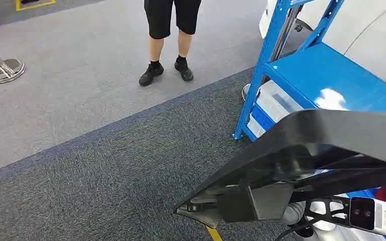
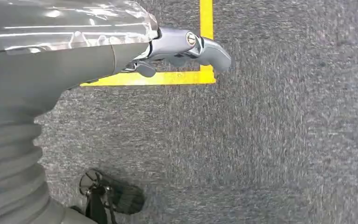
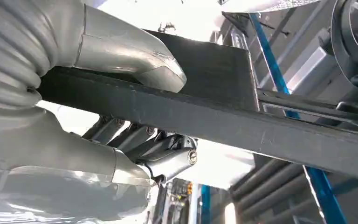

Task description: Take the parts from the cabinet and place them on the table.

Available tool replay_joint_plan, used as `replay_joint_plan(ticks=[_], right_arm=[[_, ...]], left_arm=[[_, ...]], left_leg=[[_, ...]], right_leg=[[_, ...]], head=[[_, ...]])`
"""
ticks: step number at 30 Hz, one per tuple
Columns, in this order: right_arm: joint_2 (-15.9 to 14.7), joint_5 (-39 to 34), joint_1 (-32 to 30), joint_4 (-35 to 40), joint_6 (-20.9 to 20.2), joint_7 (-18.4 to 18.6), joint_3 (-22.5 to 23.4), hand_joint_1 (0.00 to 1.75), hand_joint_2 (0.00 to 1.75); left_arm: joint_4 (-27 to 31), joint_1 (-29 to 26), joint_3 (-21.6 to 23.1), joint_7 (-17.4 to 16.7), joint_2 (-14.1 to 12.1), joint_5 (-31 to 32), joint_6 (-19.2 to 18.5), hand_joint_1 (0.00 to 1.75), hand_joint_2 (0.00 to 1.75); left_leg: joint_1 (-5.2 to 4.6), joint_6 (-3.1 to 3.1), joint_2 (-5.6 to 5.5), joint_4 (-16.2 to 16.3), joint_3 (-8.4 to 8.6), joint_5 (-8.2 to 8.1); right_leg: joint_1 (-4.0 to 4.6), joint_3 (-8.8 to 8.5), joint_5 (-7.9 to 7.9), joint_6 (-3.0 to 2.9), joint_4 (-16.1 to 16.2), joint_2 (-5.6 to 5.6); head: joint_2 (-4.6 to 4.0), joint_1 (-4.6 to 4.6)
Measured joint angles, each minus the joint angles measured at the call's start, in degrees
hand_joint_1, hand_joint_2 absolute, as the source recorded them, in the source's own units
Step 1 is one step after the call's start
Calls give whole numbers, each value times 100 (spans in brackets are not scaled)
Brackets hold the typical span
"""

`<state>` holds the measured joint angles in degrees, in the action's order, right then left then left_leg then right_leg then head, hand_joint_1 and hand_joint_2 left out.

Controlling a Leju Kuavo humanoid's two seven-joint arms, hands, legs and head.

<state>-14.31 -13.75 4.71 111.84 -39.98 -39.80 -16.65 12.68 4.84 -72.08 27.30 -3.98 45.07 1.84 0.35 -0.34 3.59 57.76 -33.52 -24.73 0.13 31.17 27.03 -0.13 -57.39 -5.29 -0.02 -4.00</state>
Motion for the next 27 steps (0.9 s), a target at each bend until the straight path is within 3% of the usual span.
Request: replay_joint_plan(ticks=[3, 4, 5, 6, 8, 9, 10, 11, 12, 13, 14, 15, 16, 18, 19, 20, 21, 22, 24, 25, 26, 27], right_arm=[[-20, 0, -11, 20, 0, -2, 15, 175, 175], [-29, 0, -11, 29, 0, -2, 22, 175, 175], [-48, -2, -14, 37, 0, 0, 24, 175, 175], [-61, -4, -25, 50, 2, -7, 35, 175, 175], [-85, -4, -69, 50, 2, -4, 48, 175, 175], [-96, -4, -89, 50, 2, -4, 48, 175, 175], [-101, -4, -100, 51, 2, -4, 48, 175, 175], [-105, -4, -104, 51, 2, -2, 48, 175, 175], [-110, -4, -104, 53, 2, -4, 50, 175, 175], [-110, -13, -105, 55, -15, -4, 55, 175, 175], [-112, -35, -122, 59, -70, -4, 74, 175, 175], [-114, -70, -179, 66, -173, -4, 123, 175, 175], [-116, -88, -249, 92, -267, -7, 186, 175, 175], [-103, -65, -362, 118, -464, -4, 322, 175, 175], [-68, -46, -431, 151, -542, -4, 394, 175, 175], [-9, -24, -489, 197, -595, -4, 476, 175, 175], [11, -15, -558, 230, -641, -9, 534, 175, 175], [37, -11, -643, 256, -695, -9, 593, 175, 175], [96, -9, -804, 263, -862, -4, 715, 175, 175], [129, 4, -866, 265, -953, -7, 776, 175, 175], [194, 69, -931, 286, -1068, -7, 845, 175, 175], [280, 180, -992, 315, -1146, -7, 914, 175, 175]], left_arm=[[0, -26, -15, 2, 4, 0, -4, 0, 175], [0, -31, -22, 2, 4, 0, -2, 0, 175], [0, -33, -26, 4, 7, 0, -4, 0, 175], [0, -17, -28, 4, 7, 0, -4, 0, 175], [0, 11, -33, 4, 9, 0, -7, 0, 175], [0, 11, -33, 4, 13, 0, -7, 0, 175], [0, 1, -35, 4, 13, 0, -7, 0, 175], [0, -6, -37, 4, 13, 0, -7, 0, 175], [0, -5, -37, 4, 13, 0, -7, 0, 175], [0, -1, -37, 4, 13, 0, -4, 0, 175], [0, 0, -37, 4, 15, -2, 9, 0, 175], [0, 9, -42, 9, 13, -11, 17, 0, 175], [0, 0, -46, 18, -2, -11, 17, 0, 175], [0, -65, -55, 24, -4, -2, 17, 0, 175], [0, -86, -68, 22, -26, 4, 22, 0, 175], [0, -112, -79, 13, -26, 11, 18, 0, 175], [0, -112, -81, -2, -33, 42, 11, 0, 175], [0, -101, -81, -59, -44, 103, 11, 0, 175], [0, -116, -70, -232, -37, 269, 13, 0, 175], [0, -140, -52, -339, -31, 361, 52, 0, 175], [0, -167, -9, -519, -22, 525, 144, 0, 175], [0, -188, 62, -724, -20, 727, 208, 0, 175]], left_leg=[[-19, 85, -174, 24, -49, -9], [39, 134, -228, -37, 3, 35], [36, 158, -281, -47, 2, 46], [37, 184, -322, -47, -6, 54], [23, 203, -450, -44, -26, 61], [17, 206, -524, -35, -36, 63], [17, 205, -588, -28, -37, 63], [17, 204, -654, -18, -35, 62], [19, 196, -731, -3, -31, 59], [20, 180, -810, 18, -27, 52], [28, 159, -867, 38, -43, 40], [3, 119, -932, 76, -89, 36], [19, 78, -994, 65, -118, 58], [45, 3, -1095, 37, -126, 78], [39, -36, -1111, 47, -133, 64], [27, -45, -786, 153, -160, -6], [16, -67, -577, 410, -281, -188], [25, -87, -492, 817, -472, -414], [38, -121, -431, 1781, -929, -823], [44, -130, -419, 1972, -1017, -836], [46, -133, -404, 1867, -953, -725], [46, -128, -386, 1487, -743, -507]], right_leg=[[3, -35, 8, 91, 23, -134], [-13, -30, 49, 145, -8, -84], [-49, 1, 152, 168, -130, 194], [-53, 157, 381, 167, -469, 382], [-51, 646, 838, 175, -1466, 497], [-50, 837, 917, 174, -1817, 506], [-51, 883, 847, 172, -1863, 508], [-54, 798, 657, 165, -1649, 510], [-64, 590, 373, 155, -1193, 527], [-82, 323, 79, 143, -616, 613], [-111, 130, -40, 129, -152, 874], [-103, 107, 16, 148, -91, 1014], [-100, 125, -1, 128, -99, 907], [-53, 117, 2, 73, -98, 820], [-106, 80, -28, 17, -30, 744], [-100, 40, -36, -20, 2, 664], [-87, 29, -25, -71, 9, 597], [-72, 23, -17, -83, 9, 517], [-53, 22, -1, -101, 6, 361], [-49, 18, 5, -99, 5, 295], [-47, 10, 17, -89, 4, 233], [-45, -7, 30, -80, 3, 168]], head=[[0, -2], [0, -2], [0, -2], [0, 0], [0, 0], [0, 0], [0, 0], [0, 0], [0, 0], [0, 0], [0, 0], [0, 0], [0, 0], [0, -2], [0, -2], [0, 0], [0, -2], [0, -2], [0, -2], [0, -2], [0, -2], [0, -2]])
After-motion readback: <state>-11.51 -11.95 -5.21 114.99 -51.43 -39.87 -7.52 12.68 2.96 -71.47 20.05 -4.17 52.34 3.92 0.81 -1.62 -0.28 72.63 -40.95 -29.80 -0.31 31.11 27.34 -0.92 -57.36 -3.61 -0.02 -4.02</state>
